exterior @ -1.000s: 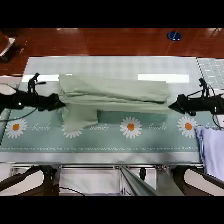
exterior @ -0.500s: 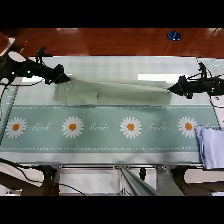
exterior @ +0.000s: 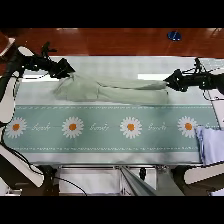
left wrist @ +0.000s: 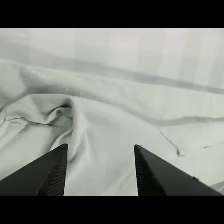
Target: Fold the shirts.
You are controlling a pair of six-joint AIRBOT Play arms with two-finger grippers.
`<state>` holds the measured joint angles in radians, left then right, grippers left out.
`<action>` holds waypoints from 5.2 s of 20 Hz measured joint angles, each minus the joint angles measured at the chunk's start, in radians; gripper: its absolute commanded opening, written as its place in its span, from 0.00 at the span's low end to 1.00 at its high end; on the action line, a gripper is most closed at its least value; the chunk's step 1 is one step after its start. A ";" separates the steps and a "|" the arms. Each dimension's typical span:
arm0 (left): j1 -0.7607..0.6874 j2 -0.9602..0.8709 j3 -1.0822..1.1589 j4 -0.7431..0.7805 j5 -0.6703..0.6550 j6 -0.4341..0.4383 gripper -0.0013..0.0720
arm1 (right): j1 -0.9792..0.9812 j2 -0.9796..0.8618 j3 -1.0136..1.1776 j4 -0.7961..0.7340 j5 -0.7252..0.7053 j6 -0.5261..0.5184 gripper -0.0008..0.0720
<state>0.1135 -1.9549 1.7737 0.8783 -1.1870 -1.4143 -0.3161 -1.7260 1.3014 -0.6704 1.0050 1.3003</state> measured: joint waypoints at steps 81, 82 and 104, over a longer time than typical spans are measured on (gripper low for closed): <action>-0.229 1.305 -1.303 0.108 0.343 -0.153 0.05 | 0.489 0.262 0.294 -0.379 0.359 0.187 0.58; -0.233 1.305 -1.303 0.108 0.344 -0.153 0.05 | 0.462 0.362 0.193 -0.433 0.336 0.204 0.58; -0.288 1.305 -1.304 0.105 0.350 -0.150 0.05 | 0.533 0.488 -0.796 0.145 -0.372 0.235 0.36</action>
<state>-0.1749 -0.6498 0.4698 0.9829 -0.8368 -1.5646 0.2165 -1.2377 0.5053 -0.5255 0.6331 1.5352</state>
